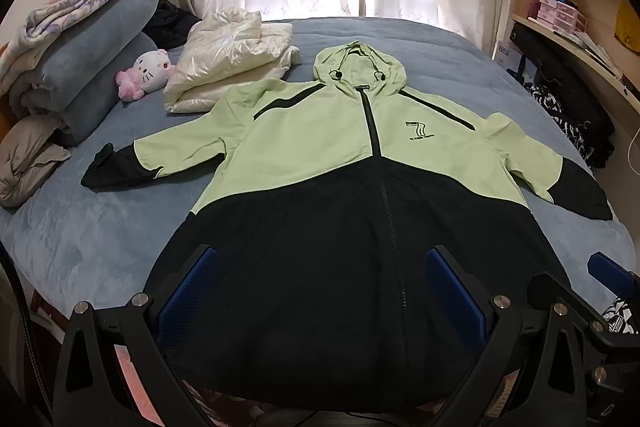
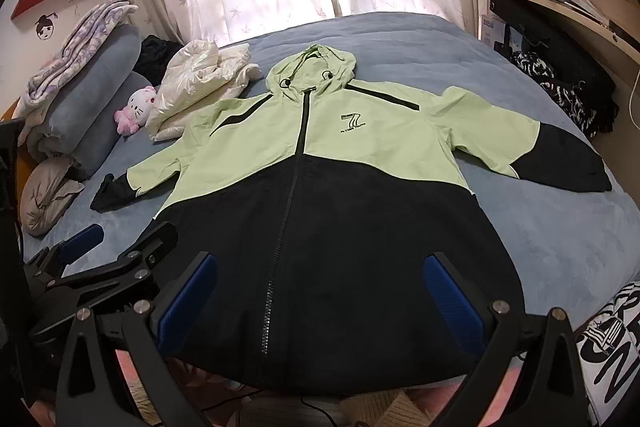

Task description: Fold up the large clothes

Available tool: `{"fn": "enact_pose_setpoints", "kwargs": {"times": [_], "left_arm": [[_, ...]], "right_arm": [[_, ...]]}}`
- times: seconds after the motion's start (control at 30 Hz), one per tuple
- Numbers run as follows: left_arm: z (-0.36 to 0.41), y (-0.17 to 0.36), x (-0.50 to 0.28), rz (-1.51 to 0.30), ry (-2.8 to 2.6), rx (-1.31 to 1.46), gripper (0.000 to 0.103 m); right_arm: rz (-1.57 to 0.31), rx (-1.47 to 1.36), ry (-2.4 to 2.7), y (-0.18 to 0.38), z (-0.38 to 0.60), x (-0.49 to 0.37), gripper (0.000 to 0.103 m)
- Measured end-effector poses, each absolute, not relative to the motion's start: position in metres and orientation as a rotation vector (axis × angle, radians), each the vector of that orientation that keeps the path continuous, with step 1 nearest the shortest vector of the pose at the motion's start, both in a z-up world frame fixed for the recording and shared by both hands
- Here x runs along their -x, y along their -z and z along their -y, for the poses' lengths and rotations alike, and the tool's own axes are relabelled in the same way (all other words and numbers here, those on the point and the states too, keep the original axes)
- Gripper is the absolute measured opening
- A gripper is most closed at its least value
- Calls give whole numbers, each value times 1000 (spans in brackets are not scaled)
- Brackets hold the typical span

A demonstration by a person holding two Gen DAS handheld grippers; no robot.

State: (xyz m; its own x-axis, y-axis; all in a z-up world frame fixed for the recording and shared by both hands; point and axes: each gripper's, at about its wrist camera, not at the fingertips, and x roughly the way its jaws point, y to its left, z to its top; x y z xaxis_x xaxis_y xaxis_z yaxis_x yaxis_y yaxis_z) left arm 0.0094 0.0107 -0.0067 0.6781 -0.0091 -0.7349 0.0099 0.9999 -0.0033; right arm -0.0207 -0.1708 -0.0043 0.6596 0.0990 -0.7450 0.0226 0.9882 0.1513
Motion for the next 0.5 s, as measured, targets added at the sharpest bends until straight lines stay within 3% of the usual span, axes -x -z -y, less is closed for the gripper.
{"fn": "enact_pose_setpoints", "kwargs": {"times": [0.5], "left_arm": [[-9, 13, -12, -826, -2, -15, 102]], "right_arm": [[-869, -170, -66, 7, 173, 15, 103]]}}
